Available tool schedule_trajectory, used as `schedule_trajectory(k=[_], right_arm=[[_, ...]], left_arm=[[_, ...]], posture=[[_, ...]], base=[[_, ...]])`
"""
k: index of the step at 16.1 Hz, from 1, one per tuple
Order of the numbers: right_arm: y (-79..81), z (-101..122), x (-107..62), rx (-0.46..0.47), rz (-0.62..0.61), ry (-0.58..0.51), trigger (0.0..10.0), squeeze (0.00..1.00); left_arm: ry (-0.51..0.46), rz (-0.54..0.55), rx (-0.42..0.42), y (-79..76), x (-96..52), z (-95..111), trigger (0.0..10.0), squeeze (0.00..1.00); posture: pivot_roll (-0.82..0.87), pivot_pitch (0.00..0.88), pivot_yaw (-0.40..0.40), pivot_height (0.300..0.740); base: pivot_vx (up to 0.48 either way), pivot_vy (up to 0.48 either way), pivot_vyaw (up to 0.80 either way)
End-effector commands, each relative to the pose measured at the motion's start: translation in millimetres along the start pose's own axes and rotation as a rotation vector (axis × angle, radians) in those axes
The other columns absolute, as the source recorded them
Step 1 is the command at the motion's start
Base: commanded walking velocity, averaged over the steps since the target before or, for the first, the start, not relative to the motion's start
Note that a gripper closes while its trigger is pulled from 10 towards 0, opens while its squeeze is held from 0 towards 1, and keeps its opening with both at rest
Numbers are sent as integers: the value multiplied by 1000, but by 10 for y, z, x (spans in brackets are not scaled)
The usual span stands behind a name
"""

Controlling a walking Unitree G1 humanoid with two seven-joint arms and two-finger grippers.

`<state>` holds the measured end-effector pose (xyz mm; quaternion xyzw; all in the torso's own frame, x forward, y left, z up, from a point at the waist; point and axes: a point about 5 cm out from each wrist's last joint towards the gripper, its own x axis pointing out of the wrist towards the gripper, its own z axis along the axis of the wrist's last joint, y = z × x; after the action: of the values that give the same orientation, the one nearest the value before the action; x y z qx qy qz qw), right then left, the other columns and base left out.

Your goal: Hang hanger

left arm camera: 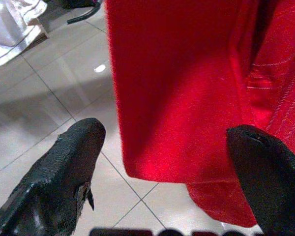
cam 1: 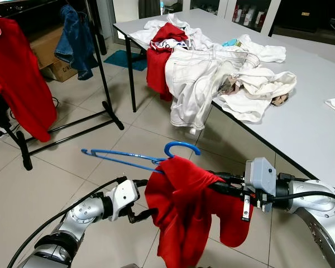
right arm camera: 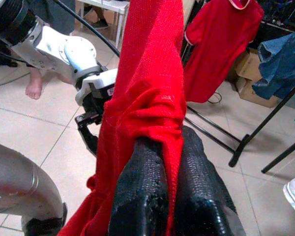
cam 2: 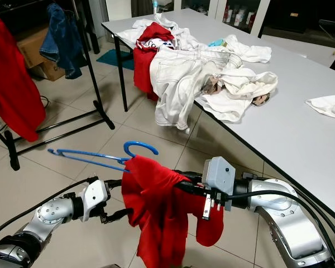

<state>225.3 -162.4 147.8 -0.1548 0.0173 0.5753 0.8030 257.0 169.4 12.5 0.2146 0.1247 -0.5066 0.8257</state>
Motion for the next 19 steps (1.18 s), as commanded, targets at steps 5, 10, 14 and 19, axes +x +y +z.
schedule_trajectory(k=[5, 10, 14, 19], right_arm=[[-31, 155, 31, -48, 20, -48, 0, 0], [-30, 192, 41, -53, 15, -70, 0, 0], [-27, 198, 38, -54, 11, -77, 0, 0], [-19, 172, 33, -71, 5, -59, 0, 0]], left_arm=[[47, -10, 4, 45, 18, -6, 4039, 0], [47, -4, -5, 76, 30, 10, 0, 0], [34, -24, -7, 64, 47, 27, 0, 0], [7, -105, -41, -23, 42, 12, 0, 0]], posture=[[-114, 0, 24, 740], [-119, 0, 28, 740], [-123, 0, 30, 740], [-123, 0, 30, 740]], base=[[0, 0, 0], [0, 0, 0], [0, 0, 0], [0, 0, 0]])
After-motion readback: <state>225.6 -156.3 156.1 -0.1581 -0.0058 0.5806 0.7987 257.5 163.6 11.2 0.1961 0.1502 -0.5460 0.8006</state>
